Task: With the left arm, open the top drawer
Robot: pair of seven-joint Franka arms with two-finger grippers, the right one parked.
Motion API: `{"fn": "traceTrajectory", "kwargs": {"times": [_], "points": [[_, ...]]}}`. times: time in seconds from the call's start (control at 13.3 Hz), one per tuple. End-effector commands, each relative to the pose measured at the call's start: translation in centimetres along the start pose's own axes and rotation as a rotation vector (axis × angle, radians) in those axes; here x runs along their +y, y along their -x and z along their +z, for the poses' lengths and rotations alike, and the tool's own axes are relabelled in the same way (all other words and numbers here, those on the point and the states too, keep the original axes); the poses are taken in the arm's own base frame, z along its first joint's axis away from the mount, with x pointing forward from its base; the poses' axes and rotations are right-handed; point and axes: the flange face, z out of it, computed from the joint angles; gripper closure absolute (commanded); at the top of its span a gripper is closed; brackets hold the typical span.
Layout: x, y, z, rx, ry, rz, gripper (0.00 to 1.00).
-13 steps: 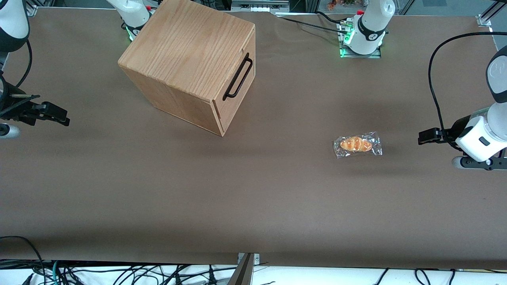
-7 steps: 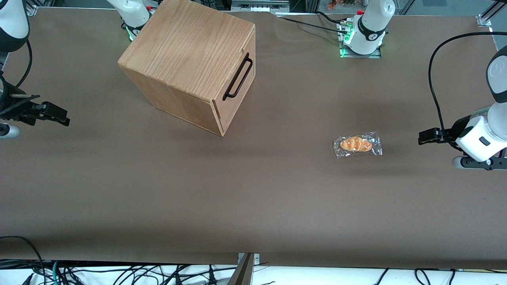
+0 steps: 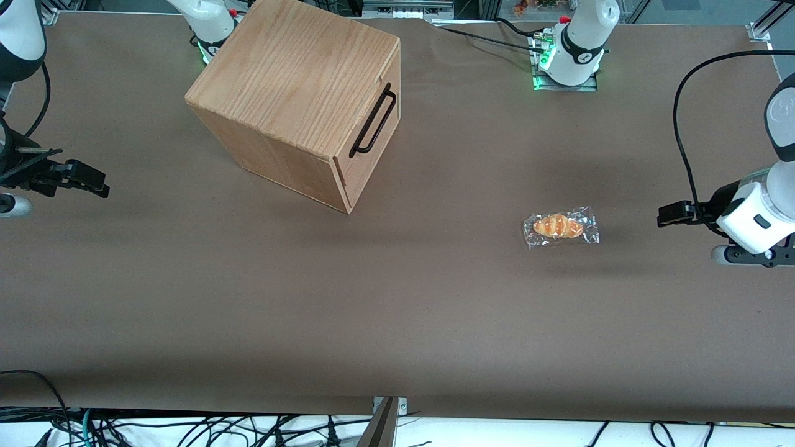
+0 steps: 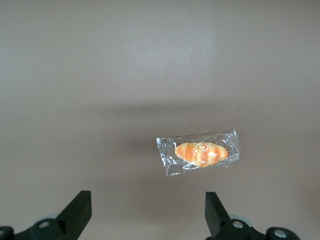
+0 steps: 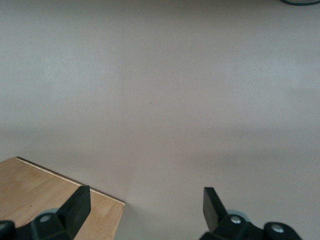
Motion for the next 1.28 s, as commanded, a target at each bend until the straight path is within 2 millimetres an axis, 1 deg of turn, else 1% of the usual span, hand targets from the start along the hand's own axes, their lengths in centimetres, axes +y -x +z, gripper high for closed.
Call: {"fn": "traceTrajectory", "kwargs": {"times": [0.0,0.3,0.53,0.68,0.75,0.98,1.2], "points": [[-0.3,0.5,-0.8,0.011,-0.016,-0.006,0.00],[-0.3,0.5,-0.8,0.011,-0.016,-0.006,0.00],[0.2,0.5,-0.7,0.007,-0.011,0.010,0.00],[1.3,0.5,-0.5,-0.001,-0.009,0.024,0.00],[2.7,0.5,-0.4,-0.002,0.002,0.046,0.00],[4.0,0.5,-0.3,-0.007,0.005,0.066,0.00],[7.1,1.0,-0.1,-0.039,0.015,0.119,0.00]]}}
